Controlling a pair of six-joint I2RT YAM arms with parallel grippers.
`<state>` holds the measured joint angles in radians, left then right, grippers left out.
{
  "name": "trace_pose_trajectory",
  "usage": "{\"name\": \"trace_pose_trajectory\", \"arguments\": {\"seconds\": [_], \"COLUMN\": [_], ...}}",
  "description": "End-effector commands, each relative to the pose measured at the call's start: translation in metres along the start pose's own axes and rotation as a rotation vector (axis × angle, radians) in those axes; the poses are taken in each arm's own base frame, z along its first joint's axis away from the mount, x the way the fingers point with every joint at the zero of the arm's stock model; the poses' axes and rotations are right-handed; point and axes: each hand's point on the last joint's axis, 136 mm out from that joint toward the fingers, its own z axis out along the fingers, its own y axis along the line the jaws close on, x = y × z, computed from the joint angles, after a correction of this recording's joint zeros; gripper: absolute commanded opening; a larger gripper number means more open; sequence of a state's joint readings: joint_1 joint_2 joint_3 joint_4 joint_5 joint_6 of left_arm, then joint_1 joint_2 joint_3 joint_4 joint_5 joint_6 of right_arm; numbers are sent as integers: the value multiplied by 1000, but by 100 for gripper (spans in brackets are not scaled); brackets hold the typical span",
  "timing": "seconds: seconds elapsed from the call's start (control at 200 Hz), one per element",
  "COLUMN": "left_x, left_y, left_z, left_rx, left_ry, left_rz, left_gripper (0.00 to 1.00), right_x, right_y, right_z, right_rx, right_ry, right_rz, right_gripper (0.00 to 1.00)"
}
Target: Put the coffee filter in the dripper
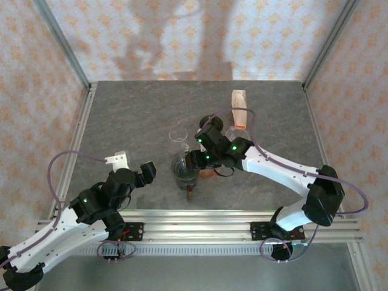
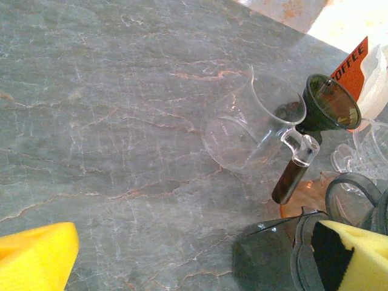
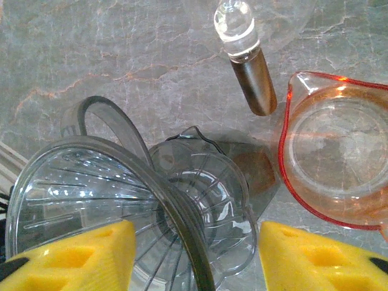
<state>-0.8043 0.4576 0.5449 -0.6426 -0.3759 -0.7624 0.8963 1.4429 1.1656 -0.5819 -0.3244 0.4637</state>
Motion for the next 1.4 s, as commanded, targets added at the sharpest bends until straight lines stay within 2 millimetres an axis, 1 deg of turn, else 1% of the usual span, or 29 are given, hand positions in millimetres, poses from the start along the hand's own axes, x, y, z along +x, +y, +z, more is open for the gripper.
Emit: {"name": "trace_pose_trajectory", "arguments": {"seconds": [0.0,0.195,0.32,0.465,0.581,0.651,0.791,0.916,1.051,1.211,1.291,1.396], "left_x": [1,3,6,11,14,15,18,21,22,22,23,23], "left_y": [7,6,2,1,1,0,-3,-5,-6,-7,-7,-6], "left_z": [2,4,8,13,15,16,19,21,23,24,24,25], "left_rx": [-29,-28,-13,-12,-14,-13,-2,2,3,4,0,-5], "left_ry": [-17,-8,0,8,14,17,29,39,44,46,48,45], "left_rz": [-10,-7,-10,-16,-20,-23,-32,-34,-32,-24,-19,-14], "left_gripper": [100,100,100,100,100,100,100,100,100,100,100,100], "right_x": [-19,-35,-49,-76,-104,-123,-155,-178,-200,-220,-227,-237], "right_y": [6,-12,-31,-65,-96,-118,-161,-197,-221,-241,-244,-243], "right_z": [-22,-54,-73,-94,-104,-107,-99,-80,-61,-41,-32,-27], "right_rx": [-2,84,112,164,217,267,358,431,492,536,544,529], "right_ry": [-111,-257,-328,-431,-503,-539,-554,-513,-468,-428,-410,-415], "right_rz": [-13,-12,28,92,145,181,236,267,269,264,248,231], "right_gripper": [59,62,62,56,52,48,44,40,37,33,33,33]}}
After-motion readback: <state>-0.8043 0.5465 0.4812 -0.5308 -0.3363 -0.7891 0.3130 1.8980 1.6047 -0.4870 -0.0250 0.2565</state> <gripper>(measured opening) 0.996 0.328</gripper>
